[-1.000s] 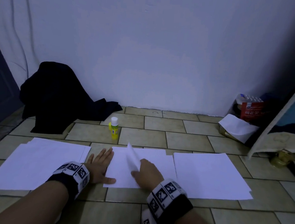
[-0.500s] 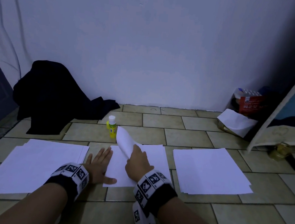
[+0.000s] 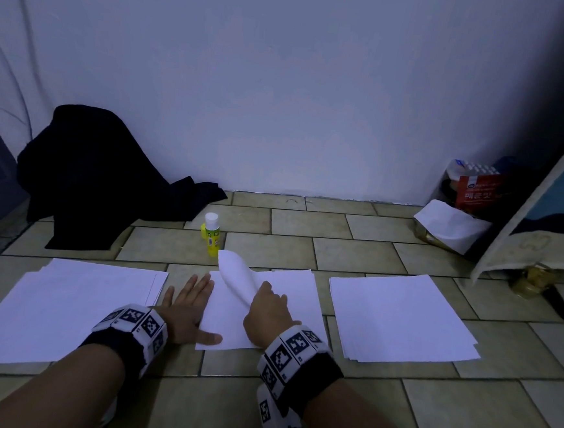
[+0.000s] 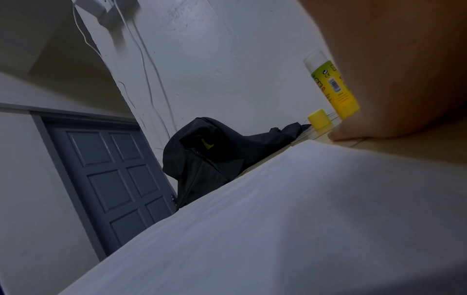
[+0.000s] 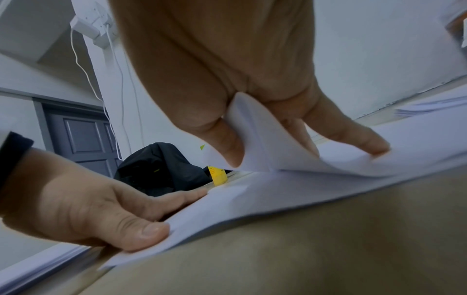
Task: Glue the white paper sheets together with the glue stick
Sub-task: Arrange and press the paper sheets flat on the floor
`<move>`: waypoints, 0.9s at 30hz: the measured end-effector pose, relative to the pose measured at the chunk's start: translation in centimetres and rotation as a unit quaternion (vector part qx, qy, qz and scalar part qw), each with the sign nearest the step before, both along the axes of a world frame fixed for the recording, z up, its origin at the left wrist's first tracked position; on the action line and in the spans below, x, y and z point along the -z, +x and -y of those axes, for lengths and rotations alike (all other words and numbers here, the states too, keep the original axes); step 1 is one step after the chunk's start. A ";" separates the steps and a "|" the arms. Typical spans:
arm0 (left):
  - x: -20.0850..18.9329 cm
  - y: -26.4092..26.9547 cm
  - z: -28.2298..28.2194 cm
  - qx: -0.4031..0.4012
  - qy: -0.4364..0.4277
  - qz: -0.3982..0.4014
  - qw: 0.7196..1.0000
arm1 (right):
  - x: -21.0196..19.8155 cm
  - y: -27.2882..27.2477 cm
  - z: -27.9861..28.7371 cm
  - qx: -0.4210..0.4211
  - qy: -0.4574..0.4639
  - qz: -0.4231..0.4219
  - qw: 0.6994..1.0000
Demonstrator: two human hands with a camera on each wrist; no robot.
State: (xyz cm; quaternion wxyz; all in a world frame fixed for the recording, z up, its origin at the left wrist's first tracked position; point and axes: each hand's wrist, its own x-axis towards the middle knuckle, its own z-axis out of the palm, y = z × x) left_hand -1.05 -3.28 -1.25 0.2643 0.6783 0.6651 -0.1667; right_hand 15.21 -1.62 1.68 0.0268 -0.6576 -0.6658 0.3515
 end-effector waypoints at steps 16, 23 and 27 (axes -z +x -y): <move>-0.1 0.2 0.1 0.002 0.002 -0.011 1.000 | 2.6 -1.5 0.2 -0.003 0.014 0.045 0.999; -0.4 0.2 0.2 0.001 -0.003 -0.005 1.000 | 5.3 -1.9 -3.0 -0.043 -0.046 0.148 0.987; -0.4 0.3 0.2 0.001 -0.004 -0.007 1.000 | 5.4 -1.8 -3.1 -0.046 -0.039 0.135 0.989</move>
